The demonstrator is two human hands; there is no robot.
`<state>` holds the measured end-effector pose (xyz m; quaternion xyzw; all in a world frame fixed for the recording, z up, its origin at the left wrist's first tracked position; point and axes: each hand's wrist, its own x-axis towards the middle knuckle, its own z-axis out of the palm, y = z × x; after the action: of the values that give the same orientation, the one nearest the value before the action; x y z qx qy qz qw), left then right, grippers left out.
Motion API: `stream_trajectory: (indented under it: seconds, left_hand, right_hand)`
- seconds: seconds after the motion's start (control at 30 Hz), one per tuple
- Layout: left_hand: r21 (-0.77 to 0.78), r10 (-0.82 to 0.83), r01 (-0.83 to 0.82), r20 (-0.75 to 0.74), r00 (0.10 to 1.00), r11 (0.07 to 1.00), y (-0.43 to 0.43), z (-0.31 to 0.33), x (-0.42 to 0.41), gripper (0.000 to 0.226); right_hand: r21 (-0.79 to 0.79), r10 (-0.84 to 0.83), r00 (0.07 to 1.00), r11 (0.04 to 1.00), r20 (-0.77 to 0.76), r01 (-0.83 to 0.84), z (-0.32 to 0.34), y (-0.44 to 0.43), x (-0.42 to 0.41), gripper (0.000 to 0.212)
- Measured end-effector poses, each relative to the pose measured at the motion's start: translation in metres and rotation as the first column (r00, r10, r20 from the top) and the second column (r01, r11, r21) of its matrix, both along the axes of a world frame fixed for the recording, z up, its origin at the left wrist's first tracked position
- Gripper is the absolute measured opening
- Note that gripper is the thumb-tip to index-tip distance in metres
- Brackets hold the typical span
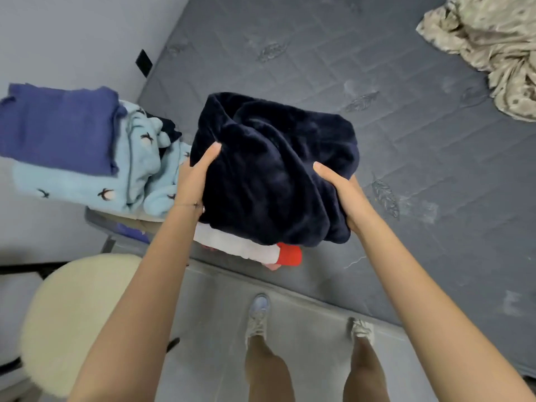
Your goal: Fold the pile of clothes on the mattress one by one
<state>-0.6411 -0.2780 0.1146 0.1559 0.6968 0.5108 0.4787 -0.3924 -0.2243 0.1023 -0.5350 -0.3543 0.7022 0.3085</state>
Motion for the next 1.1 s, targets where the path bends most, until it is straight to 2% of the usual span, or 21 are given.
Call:
stream_trajectory:
  seconds: [0.2, 0.33, 0.4, 0.57, 0.7, 0.8, 0.9, 1.1]
  left_hand:
    - [-0.054, -0.024, 0.021, -0.061, 0.998, 0.998, -0.007, -0.014, -0.073, 0.058]
    - [-0.138, -0.129, 0.104, -0.188, 0.974, 0.985, -0.004, -0.052, -0.093, 0.033]
    - [-0.185, -0.159, 0.115, -0.242, 0.957, 0.976, -0.006, -0.075, -0.099, 0.030]
    - [-0.276, -0.186, 0.090, -0.345, 0.920, 0.957, -0.017, -0.112, -0.109, 0.058]
    - [-0.335, -0.239, 0.104, -0.392, 0.888, 0.936, -0.021, -0.116, -0.112, 0.057]
    - [-0.312, -0.282, 0.134, -0.501, 0.818, 0.941, -0.021, -0.108, -0.105, 0.052]
    - [-0.312, -0.302, 0.146, -0.545, 0.782, 0.939, -0.023, -0.101, -0.100, 0.052]
    - [-0.299, -0.314, 0.161, -0.582, 0.750, 0.940, -0.037, -0.077, -0.087, 0.069]
  right_hand:
    - [-0.028, -0.082, 0.996, 0.996, -0.019, 0.082, -0.015, -0.026, -0.079, 0.046]
    - [-0.063, -0.105, 0.993, 0.992, 0.048, 0.108, -0.050, -0.030, -0.100, 0.057]
    - [-0.083, -0.088, 0.991, 0.992, 0.102, 0.096, -0.071, -0.034, -0.104, 0.069]
    - [-0.086, -0.037, 0.981, 0.995, 0.188, 0.054, -0.100, -0.044, -0.110, 0.072]
    - [-0.084, -0.019, 0.974, 0.996, 0.227, 0.039, -0.104, -0.045, -0.112, 0.066]
    - [-0.077, 0.000, 0.964, 0.997, 0.267, 0.022, -0.100, -0.043, -0.111, 0.075]
    - [-0.061, -0.021, 0.949, 0.997, 0.316, 0.042, -0.096, -0.045, -0.107, 0.084]
    - [-0.084, -0.017, 0.917, 0.995, 0.399, 0.055, -0.074, -0.052, -0.102, 0.077]
